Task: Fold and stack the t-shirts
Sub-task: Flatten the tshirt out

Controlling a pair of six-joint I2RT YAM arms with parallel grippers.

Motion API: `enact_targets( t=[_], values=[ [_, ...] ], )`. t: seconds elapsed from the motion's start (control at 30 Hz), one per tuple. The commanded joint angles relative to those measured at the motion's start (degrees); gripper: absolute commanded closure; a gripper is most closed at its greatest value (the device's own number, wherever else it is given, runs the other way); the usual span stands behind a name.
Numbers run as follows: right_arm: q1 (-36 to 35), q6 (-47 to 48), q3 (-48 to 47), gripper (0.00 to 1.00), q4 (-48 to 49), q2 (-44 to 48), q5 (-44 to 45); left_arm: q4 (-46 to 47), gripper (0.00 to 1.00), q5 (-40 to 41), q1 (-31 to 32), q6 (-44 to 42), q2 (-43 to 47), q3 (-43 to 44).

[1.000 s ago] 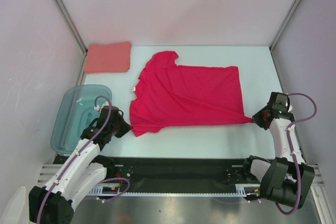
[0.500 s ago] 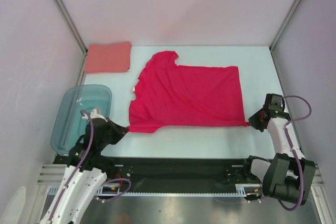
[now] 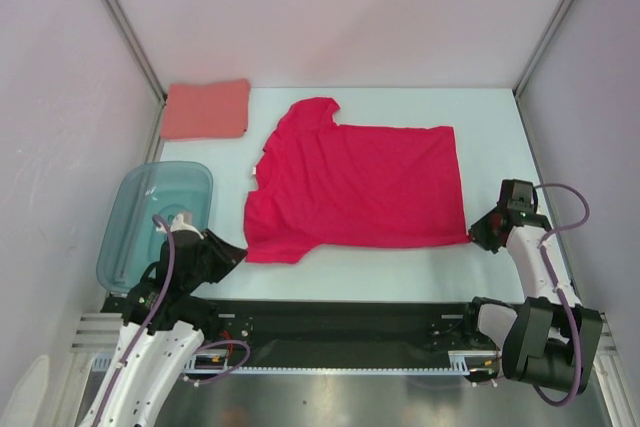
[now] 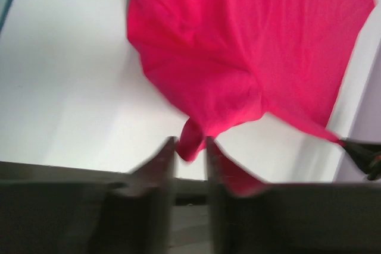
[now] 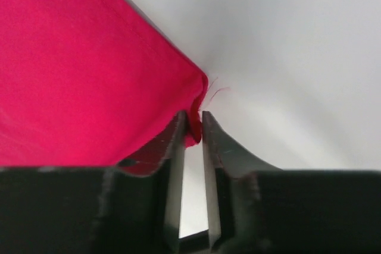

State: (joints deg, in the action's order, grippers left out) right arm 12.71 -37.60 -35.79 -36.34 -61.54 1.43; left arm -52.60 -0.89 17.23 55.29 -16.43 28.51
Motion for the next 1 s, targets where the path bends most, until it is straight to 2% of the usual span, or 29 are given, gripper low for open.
enact_targets(
  t=[0.0,0.03,0.13,0.17,0.3,0.33,0.43,0.47,0.53,0.57,0.6,0.7,0.77,0.8,0.87,0.9,0.97],
  values=[
    [-0.2,1.2,-0.9,0.76,-0.5,2.7,0.0,-0.3,0.58,-0.3,-0.4,-3.5,-0.1,3.8],
    [-0.2,2.3,-2.6,0.73,0.2,3.6,-0.3,-0.5,0.44,0.2,-0.4,-5.3,-0.4,6.1],
    [-0.7,7.2,-6.9,0.54,2.2,3.9,-0.1,-0.6,0.34,0.8,-0.4,-9.0,-2.6,9.4],
    [-1.3,8.0,-7.9,0.44,2.7,3.3,0.1,-0.4,0.25,0.8,-0.4,-9.6,-3.3,11.1],
    [-4.4,12.1,-9.6,0.23,16.4,-0.7,-4.9,4.8,0.22,0.8,-0.4,-14.4,-10.4,13.9],
    [-5.6,13.2,-10.3,0.22,18.6,-2.4,-4.4,7.2,0.2,0.8,-0.4,-16.9,-15.3,14.1],
    [-8.7,15.5,-16.7,0.21,24.8,-13.2,-3.3,13.7,0.2,-1.1,-0.4,-20.9,-26.6,17.9],
    [-9.5,16.2,-18.8,0.22,26.2,-16.6,-3.6,15.8,0.19,-1.8,-0.6,-21.9,-34.0,21.7],
    [-11.7,18.0,-25.8,0.22,28.9,-25.2,-2.1,18.9,0.16,-1.9,-0.6,-25.3,-42.2,25.6],
    [-12.4,20.2,-28.2,0.22,29.1,-27.9,-1.5,20.4,0.16,0.5,-0.7,-26.2,-49.9,29.8],
    [-12.5,21.5,-33.8,0.22,28.9,-33.2,-1.5,20.5,0.16,3.1,-0.8,-26.9,-53.4,32.3],
    [-12.5,24.5,-42.1,0.21,26.1,-40.2,0.9,20.5,0.16,5.4,-2.1,-29.9,-66.5,43.9],
    [-12.2,26.1,-48.6,0.21,25.2,-45.6,0.3,22.7,0.15,4.4,-3.1,-31.9,-72.0,51.2],
    [-12.0,26.2,-50.5,0.22,24.0,-47.3,0.1,23.6,0.15,3.4,-3.3,-33.4,-77.8,53.6],
    [-11.1,25.8,-56.0,0.26,22.9,-52.2,-0.8,22.9,0.17,0.0,-4.5,-37.3,-84.6,62.9],
    [-10.9,25.8,-57.6,0.27,22.3,-53.8,-3.0,22.5,0.19,-1.1,-4.8,-38.4,-91.2,65.9],
    [-10.7,26.0,-62.1,0.33,21.0,-58.1,-2.9,21.2,0.24,0.0,-6.0,-39.6,-96.5,73.1]
  ],
)
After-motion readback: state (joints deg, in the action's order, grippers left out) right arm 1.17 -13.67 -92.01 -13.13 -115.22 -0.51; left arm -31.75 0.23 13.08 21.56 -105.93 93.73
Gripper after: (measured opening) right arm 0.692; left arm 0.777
